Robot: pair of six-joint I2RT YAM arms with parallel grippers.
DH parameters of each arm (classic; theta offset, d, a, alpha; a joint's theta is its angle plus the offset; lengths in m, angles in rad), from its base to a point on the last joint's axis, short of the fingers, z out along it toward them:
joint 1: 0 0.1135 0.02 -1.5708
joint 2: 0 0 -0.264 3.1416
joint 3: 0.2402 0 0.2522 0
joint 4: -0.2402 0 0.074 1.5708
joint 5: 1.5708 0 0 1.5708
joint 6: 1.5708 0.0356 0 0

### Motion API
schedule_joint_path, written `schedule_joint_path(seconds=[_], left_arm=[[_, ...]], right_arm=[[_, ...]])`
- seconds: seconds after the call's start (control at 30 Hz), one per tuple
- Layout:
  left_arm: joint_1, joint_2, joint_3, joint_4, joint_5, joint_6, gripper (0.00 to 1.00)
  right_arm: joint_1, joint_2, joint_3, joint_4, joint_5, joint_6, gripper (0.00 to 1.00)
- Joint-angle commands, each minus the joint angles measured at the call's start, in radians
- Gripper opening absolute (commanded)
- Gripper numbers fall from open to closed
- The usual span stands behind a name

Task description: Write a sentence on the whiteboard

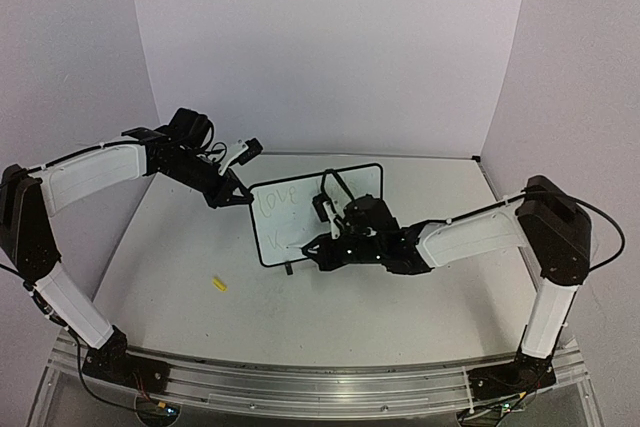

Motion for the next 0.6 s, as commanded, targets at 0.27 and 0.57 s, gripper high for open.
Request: schedule_joint_path(seconds=[0.27, 0.57], left_arm=[[0.010, -0.027, -0.015, 0.023, -0.112, 0.035, 0.00], [0.009, -0.025, -0.014, 0.024, -0.110, 0.035, 0.00]], right_arm=[[-0.001, -0.082, 0.011, 0.062, 0.028, 0.032, 0.00], [-0.001, -0.043, 0.041, 0.079, 0.052, 0.060, 0.00]])
